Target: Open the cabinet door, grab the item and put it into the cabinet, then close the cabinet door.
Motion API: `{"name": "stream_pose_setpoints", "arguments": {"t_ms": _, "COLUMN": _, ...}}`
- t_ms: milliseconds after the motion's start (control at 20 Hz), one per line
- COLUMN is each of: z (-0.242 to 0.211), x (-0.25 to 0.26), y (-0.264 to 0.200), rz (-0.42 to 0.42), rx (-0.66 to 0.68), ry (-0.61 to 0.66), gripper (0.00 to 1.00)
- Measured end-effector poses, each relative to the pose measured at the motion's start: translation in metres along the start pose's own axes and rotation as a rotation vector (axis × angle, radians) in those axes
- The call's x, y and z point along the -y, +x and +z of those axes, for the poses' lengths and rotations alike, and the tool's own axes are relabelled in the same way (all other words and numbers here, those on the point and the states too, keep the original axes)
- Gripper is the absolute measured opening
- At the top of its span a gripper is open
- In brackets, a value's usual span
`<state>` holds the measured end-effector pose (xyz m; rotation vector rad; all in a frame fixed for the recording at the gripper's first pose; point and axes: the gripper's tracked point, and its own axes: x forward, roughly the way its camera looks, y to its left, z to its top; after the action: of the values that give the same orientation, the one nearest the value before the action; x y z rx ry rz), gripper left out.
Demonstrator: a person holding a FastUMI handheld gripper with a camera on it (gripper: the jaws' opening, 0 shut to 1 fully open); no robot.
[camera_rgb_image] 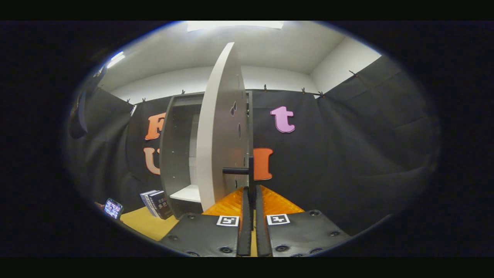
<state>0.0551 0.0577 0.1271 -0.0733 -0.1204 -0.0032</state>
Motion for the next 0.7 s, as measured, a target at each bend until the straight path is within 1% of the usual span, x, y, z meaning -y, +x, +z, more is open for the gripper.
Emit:
{"name": "stream_pose_setpoints", "arguments": {"t_ms": 50, "z": -0.0002, "x": 0.0055, "y": -0.001, "rz": 0.0, "rx": -0.001, "ry": -0.007, "gripper": 0.18}}
{"name": "stream_pose_setpoints", "arguments": {"t_ms": 250, "z": -0.004, "x": 0.0079, "y": 0.0017, "rz": 0.053, "rx": -0.018, "ry": 0.013, "gripper": 0.13}}
{"name": "stream_pose_setpoints", "arguments": {"t_ms": 500, "z": -0.0039, "x": 0.0042, "y": 0.0038, "rz": 0.105, "rx": -0.019, "ry": 0.061, "gripper": 0.13}}
{"name": "stream_pose_setpoints", "arguments": {"t_ms": 600, "z": -0.0036, "x": 0.0059, "y": 0.0047, "rz": 0.103, "rx": -0.011, "ry": 0.06, "gripper": 0.14}}
{"name": "stream_pose_setpoints", "arguments": {"t_ms": 700, "z": -0.009, "x": 0.0109, "y": -0.0017, "rz": 0.079, "rx": -0.024, "ry": 0.042, "gripper": 0.14}}
